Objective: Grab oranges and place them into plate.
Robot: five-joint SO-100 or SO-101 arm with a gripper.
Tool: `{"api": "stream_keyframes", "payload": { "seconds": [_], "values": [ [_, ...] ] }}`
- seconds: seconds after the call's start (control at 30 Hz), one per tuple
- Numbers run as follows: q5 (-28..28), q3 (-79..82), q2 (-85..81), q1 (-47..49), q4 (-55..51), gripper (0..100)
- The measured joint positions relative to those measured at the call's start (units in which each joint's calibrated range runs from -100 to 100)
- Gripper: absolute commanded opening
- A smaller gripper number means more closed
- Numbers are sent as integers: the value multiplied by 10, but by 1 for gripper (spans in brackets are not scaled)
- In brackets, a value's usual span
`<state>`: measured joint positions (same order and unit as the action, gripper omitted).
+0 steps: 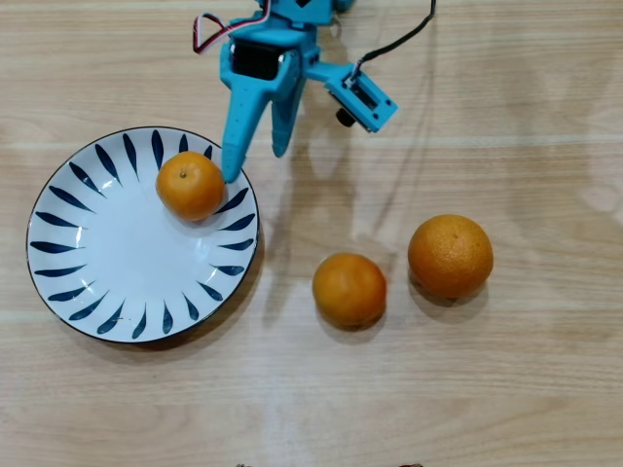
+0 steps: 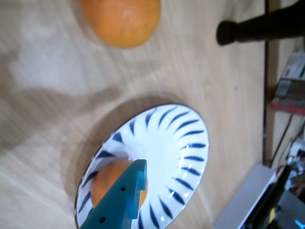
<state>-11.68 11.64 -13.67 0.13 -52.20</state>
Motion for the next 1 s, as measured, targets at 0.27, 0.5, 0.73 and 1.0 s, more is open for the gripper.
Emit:
{"api": "stream_keyframes", "payload": {
  "seconds": [0.27,0.5,0.73,1.0],
  "values": [
    [-66,0,70,79,47,39],
    [-110,-71,191,111,47,39],
    [-122,-174,312,107,47,39],
    [-123,-259,414,106,47,39]
  ]
}}
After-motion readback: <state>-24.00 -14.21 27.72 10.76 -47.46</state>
